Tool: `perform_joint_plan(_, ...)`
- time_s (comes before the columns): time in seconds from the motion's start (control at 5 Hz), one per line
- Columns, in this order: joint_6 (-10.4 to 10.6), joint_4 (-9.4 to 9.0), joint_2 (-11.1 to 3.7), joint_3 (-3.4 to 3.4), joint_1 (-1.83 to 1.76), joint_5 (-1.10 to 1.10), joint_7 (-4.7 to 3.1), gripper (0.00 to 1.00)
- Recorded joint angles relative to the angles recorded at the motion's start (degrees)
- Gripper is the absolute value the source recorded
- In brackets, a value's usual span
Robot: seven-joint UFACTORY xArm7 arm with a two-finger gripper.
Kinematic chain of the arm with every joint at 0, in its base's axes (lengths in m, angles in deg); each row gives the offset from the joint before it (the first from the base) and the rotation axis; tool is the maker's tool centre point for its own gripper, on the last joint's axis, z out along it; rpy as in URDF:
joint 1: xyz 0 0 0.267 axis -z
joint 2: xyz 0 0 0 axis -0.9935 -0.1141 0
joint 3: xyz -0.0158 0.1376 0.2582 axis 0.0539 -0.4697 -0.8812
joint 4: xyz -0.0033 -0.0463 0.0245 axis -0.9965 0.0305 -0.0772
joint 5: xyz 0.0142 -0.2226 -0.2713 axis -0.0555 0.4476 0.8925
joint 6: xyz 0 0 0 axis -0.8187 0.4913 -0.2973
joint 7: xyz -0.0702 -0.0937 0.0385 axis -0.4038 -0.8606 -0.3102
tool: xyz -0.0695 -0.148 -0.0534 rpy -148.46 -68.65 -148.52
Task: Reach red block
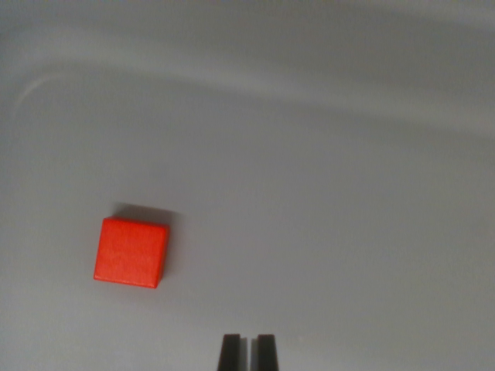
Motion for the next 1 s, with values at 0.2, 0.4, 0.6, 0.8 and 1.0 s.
perform_joint_plan(0.2, 0.00, 0.00, 0.00, 0.00, 0.00, 0.00, 0.00, 0.00)
perform_joint_plan(0.4, 2.71, -1.36, -1.40, -0.34, -0.42, 0.06, -0.05, 0.00)
perform_joint_plan(0.6, 2.71, -1.36, -1.40, -0.34, -0.42, 0.06, -0.05, 0.00)
perform_joint_plan(0.8, 5.42, -2.72, -2.79, -0.68, -0.84, 0.12, -0.10, 0.00)
perform_joint_plan(1.0, 5.42, -2.72, -2.79, -0.68, -0.84, 0.12, -0.10, 0.00)
